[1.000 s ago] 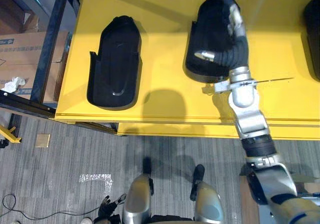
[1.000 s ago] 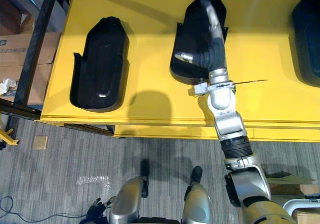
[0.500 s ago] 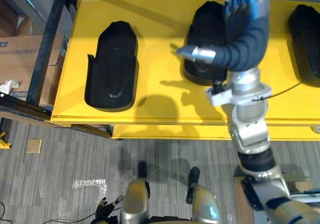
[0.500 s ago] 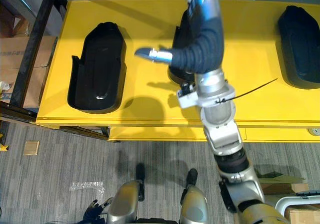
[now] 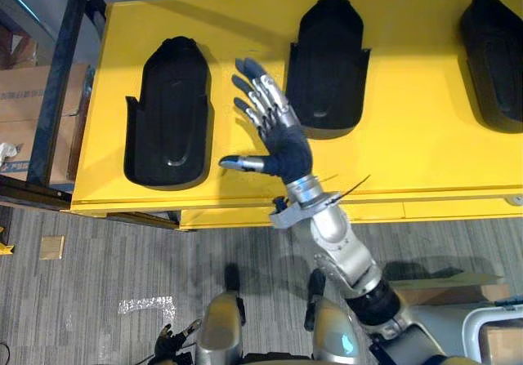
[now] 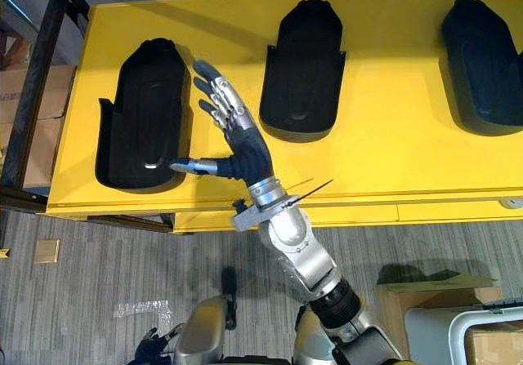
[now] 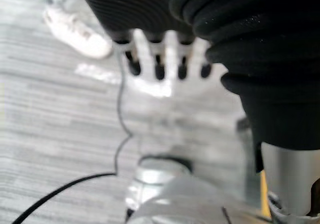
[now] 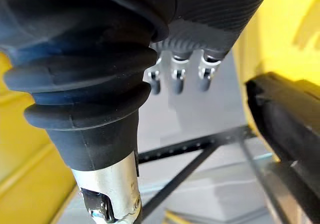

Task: Walk over and take plastic housings, then place them on the shelf

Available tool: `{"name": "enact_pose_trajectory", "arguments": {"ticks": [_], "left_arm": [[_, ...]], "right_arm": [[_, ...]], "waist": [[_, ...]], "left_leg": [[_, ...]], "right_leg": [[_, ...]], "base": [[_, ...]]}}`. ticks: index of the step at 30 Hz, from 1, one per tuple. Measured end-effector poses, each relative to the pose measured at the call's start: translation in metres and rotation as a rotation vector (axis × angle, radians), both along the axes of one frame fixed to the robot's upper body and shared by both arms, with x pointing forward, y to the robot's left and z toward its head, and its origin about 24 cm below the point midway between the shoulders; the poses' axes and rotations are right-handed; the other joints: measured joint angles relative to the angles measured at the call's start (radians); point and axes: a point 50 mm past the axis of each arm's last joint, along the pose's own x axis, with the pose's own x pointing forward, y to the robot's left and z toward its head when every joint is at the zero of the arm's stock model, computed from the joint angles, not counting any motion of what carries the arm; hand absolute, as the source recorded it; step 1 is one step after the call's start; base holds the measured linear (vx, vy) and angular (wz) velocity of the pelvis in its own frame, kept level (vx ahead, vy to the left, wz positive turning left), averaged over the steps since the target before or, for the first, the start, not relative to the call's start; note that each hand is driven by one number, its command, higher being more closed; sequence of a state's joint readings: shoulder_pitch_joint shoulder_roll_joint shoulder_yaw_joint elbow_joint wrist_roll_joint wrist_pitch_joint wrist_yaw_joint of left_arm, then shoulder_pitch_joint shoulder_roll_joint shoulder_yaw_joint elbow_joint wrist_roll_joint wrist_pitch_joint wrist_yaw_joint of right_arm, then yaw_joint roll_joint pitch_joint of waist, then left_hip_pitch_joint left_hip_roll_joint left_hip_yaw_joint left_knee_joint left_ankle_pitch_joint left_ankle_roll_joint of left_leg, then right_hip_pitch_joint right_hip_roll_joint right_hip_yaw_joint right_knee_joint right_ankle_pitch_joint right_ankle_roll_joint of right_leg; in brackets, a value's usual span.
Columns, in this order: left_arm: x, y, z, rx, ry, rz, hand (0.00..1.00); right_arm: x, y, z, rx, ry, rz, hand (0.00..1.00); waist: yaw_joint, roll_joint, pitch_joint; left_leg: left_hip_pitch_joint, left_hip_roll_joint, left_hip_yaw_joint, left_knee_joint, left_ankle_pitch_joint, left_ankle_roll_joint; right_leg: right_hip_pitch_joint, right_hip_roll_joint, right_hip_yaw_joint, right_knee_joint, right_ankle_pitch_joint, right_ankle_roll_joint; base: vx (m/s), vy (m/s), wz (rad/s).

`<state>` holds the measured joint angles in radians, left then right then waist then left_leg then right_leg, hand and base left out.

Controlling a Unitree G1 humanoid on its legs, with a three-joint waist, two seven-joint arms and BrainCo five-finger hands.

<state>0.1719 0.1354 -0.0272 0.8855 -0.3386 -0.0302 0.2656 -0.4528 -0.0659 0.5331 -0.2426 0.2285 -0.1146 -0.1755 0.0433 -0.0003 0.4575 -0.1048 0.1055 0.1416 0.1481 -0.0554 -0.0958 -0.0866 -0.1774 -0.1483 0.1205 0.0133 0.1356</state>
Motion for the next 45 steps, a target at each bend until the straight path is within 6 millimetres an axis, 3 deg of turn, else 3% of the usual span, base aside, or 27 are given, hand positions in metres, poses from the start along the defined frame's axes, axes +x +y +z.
{"name": "enact_pose_trajectory", "arguments": {"ticks": [7,15,20,30,36,45], "left_arm": [[0.002,0.000,0.001,0.020,-0.008,-0.023,0.00],[0.004,-0.001,0.001,0.023,-0.012,-0.040,0.00],[0.004,-0.002,0.001,0.023,-0.014,-0.045,0.00],[0.008,-0.007,0.001,0.013,-0.021,-0.066,0.00],[0.008,-0.010,0.001,0.007,-0.019,-0.079,0.00],[0.008,-0.011,0.001,0.009,-0.015,-0.083,0.00]], "right_arm": [[0.008,0.011,-0.014,-0.056,0.028,-0.127,0.00],[0.020,0.018,-0.013,-0.101,0.011,-0.226,0.00],[0.030,0.018,-0.025,-0.153,0.070,-0.297,0.00],[0.041,0.013,-0.027,-0.171,0.090,-0.382,0.00],[0.050,0.007,-0.041,-0.228,0.155,-0.500,0.00],[0.057,-0.007,-0.041,-0.189,0.174,-0.608,0.00]], "waist": [[0.001,0.000,0.000],[0.003,0.003,0.002],[0.005,0.008,0.004],[0.007,0.035,0.015],[0.007,0.049,0.022],[0.007,0.054,0.019]], "left_leg": [[0.000,0.003,-0.001,0.001,0.000,0.000],[-0.001,0.001,-0.006,0.000,0.000,0.000],[-0.002,-0.002,-0.015,0.001,0.001,0.000],[0.001,-0.014,-0.022,0.000,0.001,0.000],[0.001,-0.013,-0.021,-0.001,0.001,0.000],[0.001,-0.012,-0.020,-0.002,0.001,0.000]], "right_leg": [[0.000,0.003,0.000,0.002,-0.001,-0.001],[0.000,0.002,-0.004,0.007,-0.004,-0.006],[0.002,0.000,-0.012,0.011,-0.007,-0.009],[0.000,-0.014,-0.018,0.033,-0.022,-0.003],[-0.001,-0.014,-0.017,0.033,-0.023,-0.003],[-0.003,-0.014,-0.016,0.033,-0.023,-0.003]], "base": [[0.00,0.000,0.00],[0.00,0.000,0.01],[0.00,0.000,0.04],[0.00,0.002,0.02],[0.00,0.000,0.00],[0.00,0.000,0.00]]}}
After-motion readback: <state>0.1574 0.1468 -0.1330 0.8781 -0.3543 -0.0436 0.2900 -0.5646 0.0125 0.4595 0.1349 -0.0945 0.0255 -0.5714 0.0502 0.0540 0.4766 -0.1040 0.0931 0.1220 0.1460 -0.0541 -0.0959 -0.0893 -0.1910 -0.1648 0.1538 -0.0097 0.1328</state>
